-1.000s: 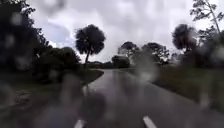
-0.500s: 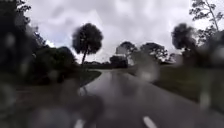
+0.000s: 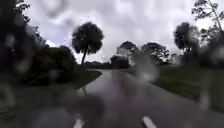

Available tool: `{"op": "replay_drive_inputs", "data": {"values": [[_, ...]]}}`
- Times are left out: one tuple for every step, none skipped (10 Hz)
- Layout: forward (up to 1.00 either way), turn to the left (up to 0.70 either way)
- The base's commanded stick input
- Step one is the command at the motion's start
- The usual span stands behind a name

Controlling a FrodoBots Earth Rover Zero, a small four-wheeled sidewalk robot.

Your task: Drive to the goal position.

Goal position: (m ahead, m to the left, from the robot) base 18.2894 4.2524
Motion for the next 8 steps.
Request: {"op": "replay_drive_inputs", "data": {"values": [[0.7,-0.29],[0.7,-0.33],[0.7,-0.33],[0.7,-0.09],[0.7,0.0],[0.7,0.0],[0.7,0.0],[0.7,0.0]]}}
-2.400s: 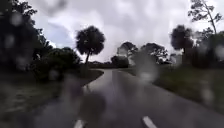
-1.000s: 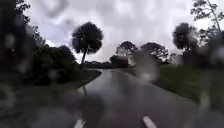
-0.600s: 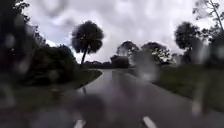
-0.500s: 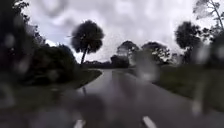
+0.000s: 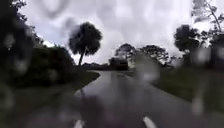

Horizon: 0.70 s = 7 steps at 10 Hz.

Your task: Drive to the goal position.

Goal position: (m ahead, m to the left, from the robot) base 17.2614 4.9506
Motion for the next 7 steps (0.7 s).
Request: {"op": "replay_drive_inputs", "data": {"values": [[0.7,0.0],[0.7,-0.08],[0.7,-0.21],[0.7,-0.2],[0.7,-0.05],[0.48,0.0],[0.0,0.0]]}}
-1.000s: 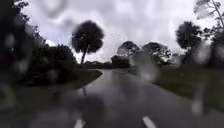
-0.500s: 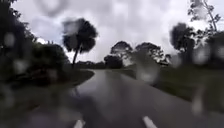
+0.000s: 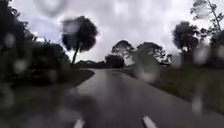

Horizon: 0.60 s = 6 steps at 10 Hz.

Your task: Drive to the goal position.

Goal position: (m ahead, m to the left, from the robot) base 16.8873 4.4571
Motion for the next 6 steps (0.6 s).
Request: {"op": "replay_drive_inputs", "data": {"values": [[0.0,0.0],[0.0,0.0],[0.0,0.0],[0.0,0.0],[0.0,0.0],[0.0,0.0]]}}
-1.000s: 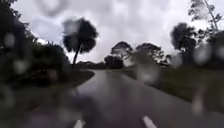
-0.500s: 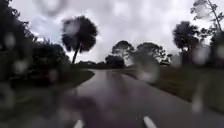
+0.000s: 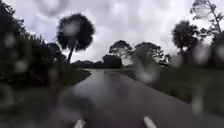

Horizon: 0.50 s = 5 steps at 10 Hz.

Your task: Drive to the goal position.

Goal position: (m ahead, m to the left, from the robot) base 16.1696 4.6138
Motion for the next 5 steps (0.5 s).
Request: {"op": "replay_drive_inputs", "data": {"values": [[0.0,0.0],[0.0,0.0],[0.21,0.0],[0.48,0.0],[0.7,0.0]]}}
